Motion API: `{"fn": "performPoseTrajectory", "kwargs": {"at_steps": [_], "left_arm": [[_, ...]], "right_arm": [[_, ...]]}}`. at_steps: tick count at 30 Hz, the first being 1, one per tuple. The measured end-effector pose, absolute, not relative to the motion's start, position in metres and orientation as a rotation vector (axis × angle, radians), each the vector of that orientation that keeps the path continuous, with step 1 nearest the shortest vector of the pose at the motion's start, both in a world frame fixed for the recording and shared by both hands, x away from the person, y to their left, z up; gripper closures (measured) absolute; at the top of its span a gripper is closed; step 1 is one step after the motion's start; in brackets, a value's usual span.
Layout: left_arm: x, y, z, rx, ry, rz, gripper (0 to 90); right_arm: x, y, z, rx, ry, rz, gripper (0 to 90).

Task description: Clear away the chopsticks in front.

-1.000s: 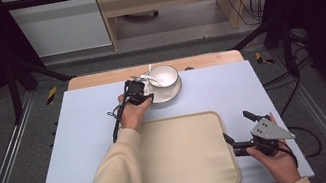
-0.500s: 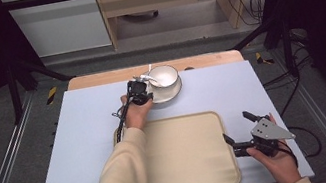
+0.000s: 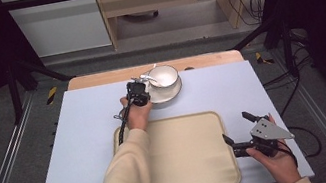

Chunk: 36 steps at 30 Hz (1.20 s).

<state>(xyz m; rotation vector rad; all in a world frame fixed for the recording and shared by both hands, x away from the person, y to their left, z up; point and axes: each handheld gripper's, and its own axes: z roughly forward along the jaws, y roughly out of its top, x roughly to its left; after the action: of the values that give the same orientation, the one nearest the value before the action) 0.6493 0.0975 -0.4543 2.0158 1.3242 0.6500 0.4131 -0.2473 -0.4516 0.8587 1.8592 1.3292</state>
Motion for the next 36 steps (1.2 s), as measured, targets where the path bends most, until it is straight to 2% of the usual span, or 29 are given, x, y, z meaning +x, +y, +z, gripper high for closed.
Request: {"fn": "performPoseTrajectory", "kwargs": {"at_steps": [22, 36], "left_arm": [[0.621, 0.147, -0.423, 1.86, 1.417, 0.675, 85.1], [0.582, 0.169, -0.414, 1.827, 1.44, 0.714, 85.1]], "right_arm": [[0.414, -0.247, -0.452, 0.86, 1.856, 1.332, 3.6], [0.414, -0.246, -0.451, 0.861, 1.854, 1.338, 3.5]]}}
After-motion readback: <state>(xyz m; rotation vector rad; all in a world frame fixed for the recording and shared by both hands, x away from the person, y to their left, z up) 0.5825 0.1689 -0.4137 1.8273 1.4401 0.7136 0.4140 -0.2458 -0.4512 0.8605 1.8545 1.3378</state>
